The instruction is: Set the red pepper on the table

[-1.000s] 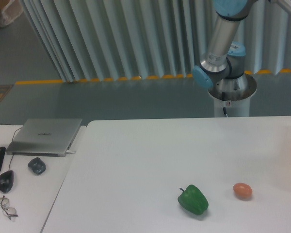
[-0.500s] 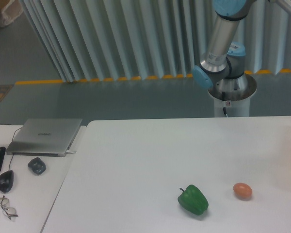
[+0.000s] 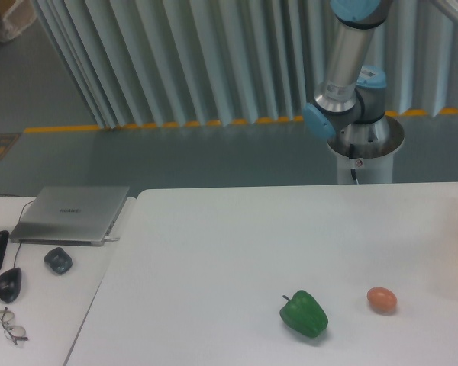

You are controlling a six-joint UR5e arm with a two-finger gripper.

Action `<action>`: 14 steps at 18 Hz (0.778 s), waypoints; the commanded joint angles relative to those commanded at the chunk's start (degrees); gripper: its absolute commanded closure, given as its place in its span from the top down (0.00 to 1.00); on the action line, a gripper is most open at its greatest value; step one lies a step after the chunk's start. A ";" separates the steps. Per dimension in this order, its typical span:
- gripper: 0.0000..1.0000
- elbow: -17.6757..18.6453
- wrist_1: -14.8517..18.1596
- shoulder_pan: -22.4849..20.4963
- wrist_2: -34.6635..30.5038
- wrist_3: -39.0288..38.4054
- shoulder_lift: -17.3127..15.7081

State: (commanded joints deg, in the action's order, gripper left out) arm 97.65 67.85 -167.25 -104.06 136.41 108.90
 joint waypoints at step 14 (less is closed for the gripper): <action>0.93 1.93 0.35 0.35 3.43 -12.49 -0.79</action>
State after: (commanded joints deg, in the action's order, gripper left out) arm 99.58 68.20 -166.90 -100.63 123.93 108.11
